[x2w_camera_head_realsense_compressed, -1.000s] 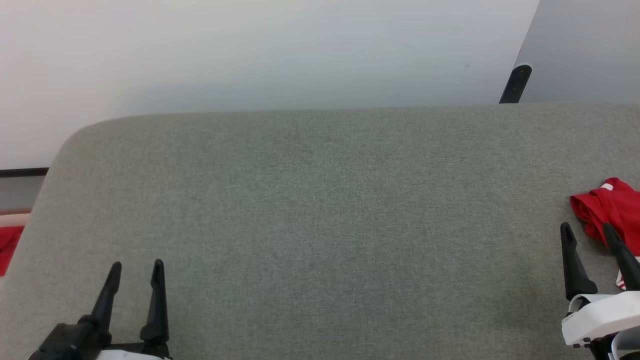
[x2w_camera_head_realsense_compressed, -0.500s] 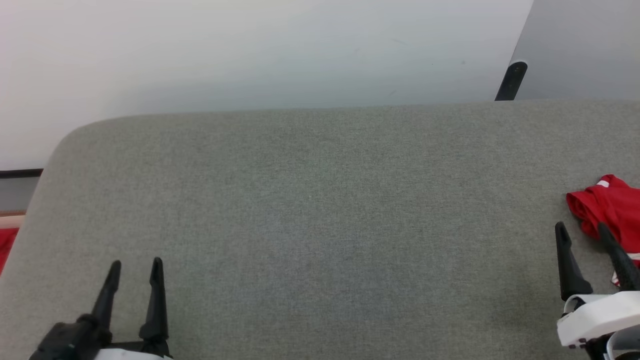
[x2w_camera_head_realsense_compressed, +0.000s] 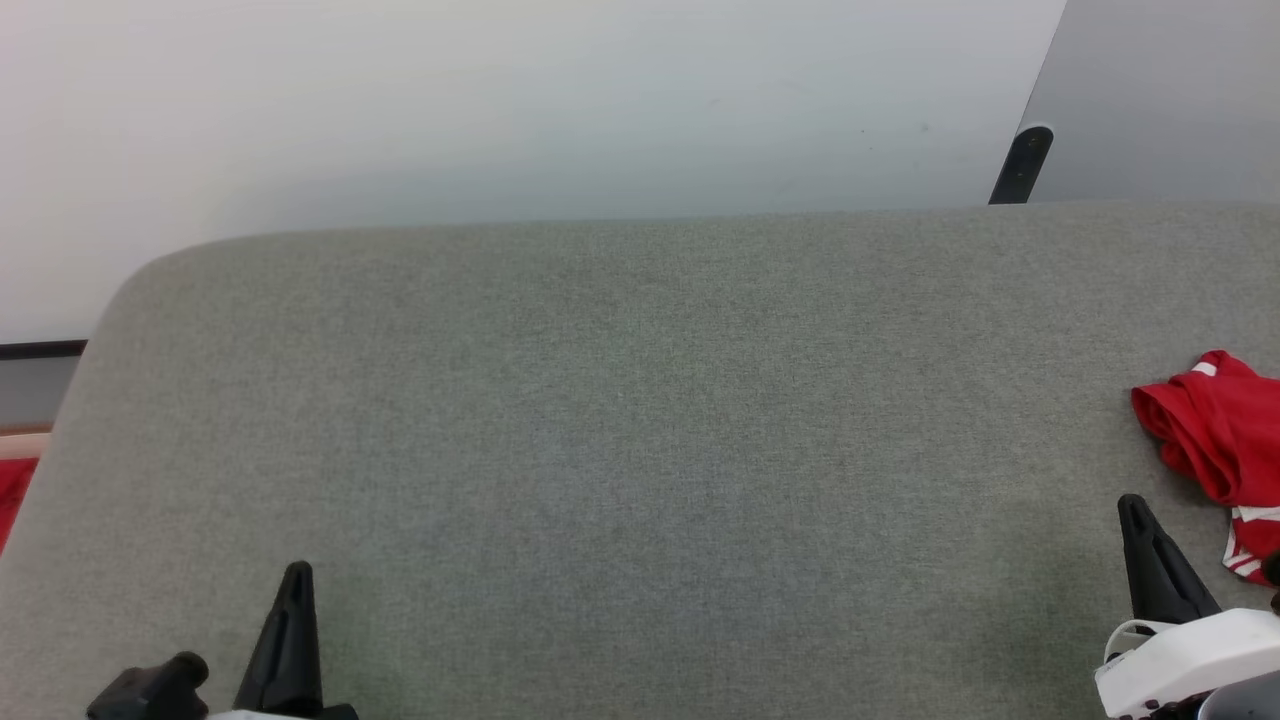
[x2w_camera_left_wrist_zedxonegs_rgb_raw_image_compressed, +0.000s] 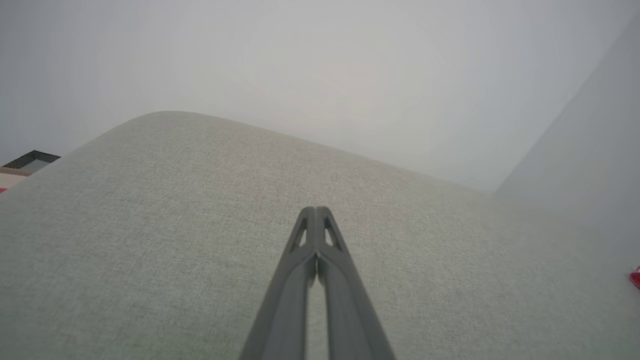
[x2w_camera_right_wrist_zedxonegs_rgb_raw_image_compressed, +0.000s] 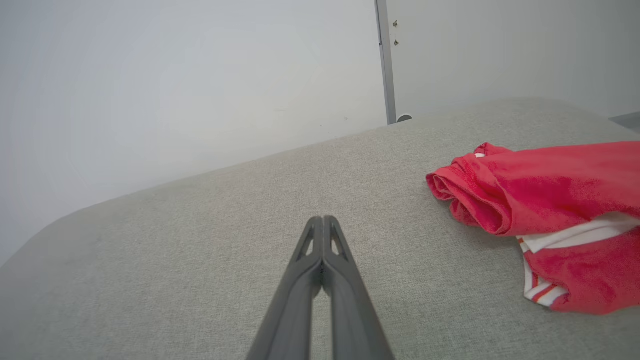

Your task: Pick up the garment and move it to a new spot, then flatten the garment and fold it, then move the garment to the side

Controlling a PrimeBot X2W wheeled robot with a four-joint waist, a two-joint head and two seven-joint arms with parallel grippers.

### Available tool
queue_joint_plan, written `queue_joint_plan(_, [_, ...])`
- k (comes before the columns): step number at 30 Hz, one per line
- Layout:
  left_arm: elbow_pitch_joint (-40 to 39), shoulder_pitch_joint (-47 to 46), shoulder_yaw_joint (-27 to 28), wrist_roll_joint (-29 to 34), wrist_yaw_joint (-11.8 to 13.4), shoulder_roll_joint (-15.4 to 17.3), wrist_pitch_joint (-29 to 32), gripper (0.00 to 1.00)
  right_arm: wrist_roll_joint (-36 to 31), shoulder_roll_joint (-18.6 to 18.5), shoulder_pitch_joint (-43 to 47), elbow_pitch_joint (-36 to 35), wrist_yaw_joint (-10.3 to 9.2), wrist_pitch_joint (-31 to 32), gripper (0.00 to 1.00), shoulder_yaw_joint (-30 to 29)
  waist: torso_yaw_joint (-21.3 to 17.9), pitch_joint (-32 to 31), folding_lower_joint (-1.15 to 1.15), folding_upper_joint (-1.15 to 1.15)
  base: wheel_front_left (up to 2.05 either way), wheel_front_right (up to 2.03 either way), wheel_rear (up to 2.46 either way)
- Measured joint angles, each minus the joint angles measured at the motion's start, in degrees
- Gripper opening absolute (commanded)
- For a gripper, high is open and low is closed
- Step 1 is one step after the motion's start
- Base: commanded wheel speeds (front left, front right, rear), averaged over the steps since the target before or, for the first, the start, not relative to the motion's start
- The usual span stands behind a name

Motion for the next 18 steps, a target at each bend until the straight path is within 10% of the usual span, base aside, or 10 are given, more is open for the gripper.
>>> queue_joint_plan(18, [1.67,-2.41,0.2,-16.13,-0.02,-1.1,4.49,0.0,16.81,0.86,-0.66,2.15,0.0,1.18,0.0,0.09,0.04,-0.42,0.0,0.0,0.0,0.0,0.0])
